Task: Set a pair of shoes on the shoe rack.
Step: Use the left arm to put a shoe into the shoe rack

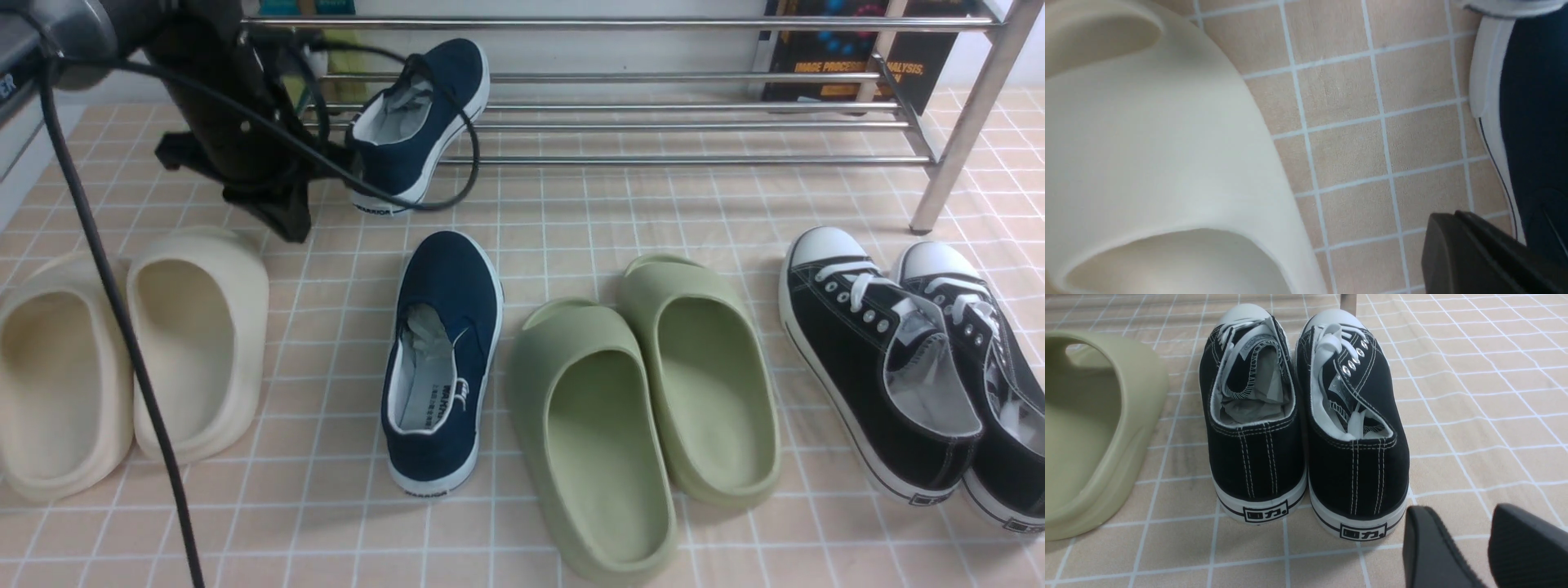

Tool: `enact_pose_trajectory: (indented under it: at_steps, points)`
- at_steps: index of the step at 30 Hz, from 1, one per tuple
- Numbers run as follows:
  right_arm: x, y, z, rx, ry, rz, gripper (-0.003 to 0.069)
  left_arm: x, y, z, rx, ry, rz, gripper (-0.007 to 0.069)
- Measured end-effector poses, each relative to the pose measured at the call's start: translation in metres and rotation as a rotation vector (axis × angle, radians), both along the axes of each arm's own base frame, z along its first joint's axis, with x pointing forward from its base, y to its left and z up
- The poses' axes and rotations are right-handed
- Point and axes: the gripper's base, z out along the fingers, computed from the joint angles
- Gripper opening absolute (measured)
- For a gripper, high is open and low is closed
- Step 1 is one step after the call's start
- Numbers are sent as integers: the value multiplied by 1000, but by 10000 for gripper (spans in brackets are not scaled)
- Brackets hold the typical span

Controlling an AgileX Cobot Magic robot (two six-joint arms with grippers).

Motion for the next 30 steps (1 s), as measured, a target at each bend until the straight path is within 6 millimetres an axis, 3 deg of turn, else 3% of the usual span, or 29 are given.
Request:
enact_pose_trajectory:
  at_steps: [2,5,11,21,26,30]
  points:
    - [0,0,0,0,0,0,237,1,-5,-18,-10,-9,-1,2]
    - [0,0,0,0,0,0,237,6,-12,-25,-55,-60,29,2]
    - [0,0,0,0,0,0,237,21,-26,-17,-170,-248,80,4]
    - [0,0,0,0,0,0,237,27,-40,-23,-278,-280,141,6]
    - [0,0,0,0,0,0,237,39,-54,-13,-326,-338,129,6]
    - [0,0,0,0,0,0,237,49,-55,-6,-330,-375,127,6]
